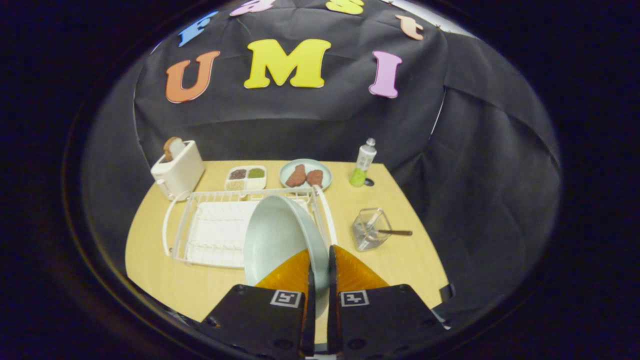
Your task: Take the plate from the dish rack, then take the spoon from the basket and place it into the plate.
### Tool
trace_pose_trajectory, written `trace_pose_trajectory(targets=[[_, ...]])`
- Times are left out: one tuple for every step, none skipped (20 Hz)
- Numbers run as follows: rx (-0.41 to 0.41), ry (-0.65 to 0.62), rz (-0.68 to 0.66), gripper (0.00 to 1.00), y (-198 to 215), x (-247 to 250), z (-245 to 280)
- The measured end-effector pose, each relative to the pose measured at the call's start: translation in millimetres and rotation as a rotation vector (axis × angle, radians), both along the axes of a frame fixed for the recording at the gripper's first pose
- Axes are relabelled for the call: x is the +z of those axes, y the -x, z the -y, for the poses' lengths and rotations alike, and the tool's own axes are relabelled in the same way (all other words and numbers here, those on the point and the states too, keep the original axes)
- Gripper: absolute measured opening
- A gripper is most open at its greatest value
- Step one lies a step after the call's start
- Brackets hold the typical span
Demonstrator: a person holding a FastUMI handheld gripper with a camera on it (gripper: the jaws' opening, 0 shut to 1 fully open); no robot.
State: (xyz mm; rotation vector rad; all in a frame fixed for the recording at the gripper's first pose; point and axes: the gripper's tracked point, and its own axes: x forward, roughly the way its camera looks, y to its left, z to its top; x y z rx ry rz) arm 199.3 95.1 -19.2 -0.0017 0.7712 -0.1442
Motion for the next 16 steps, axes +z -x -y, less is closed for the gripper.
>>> trace_pose_trajectory(targets=[[0.011,-0.069,-0.012,0.15,9,-12,1],[0.019,-0.134,-0.022,0.15,17,-25,2],[0.029,-0.189,-0.039,0.15,23,-41,3],[0.039,-0.232,-0.059,0.15,29,-59,5],[0.051,-0.266,-0.078,0.15,34,-76,9],[0.061,-0.293,-0.09,0.15,37,-95,12],[0.068,-0.314,-0.105,0.15,39,-115,16],[0.06,-0.339,-0.12,0.15,39,-135,20],[0.06,-0.353,-0.132,0.15,39,-154,23],[0.05,-0.371,-0.144,0.15,37,-169,25],[0.055,-0.391,-0.15,0.15,35,-182,26],[0.064,-0.431,-0.149,0.15,32,-183,24],[0.074,-0.456,-0.144,0.15,32,-187,22],[0.077,-0.461,-0.138,0.15,31,-191,23],[0.08,-0.465,-0.133,0.15,30,-195,23],[0.087,-0.47,-0.136,0.15,30,-200,23]])
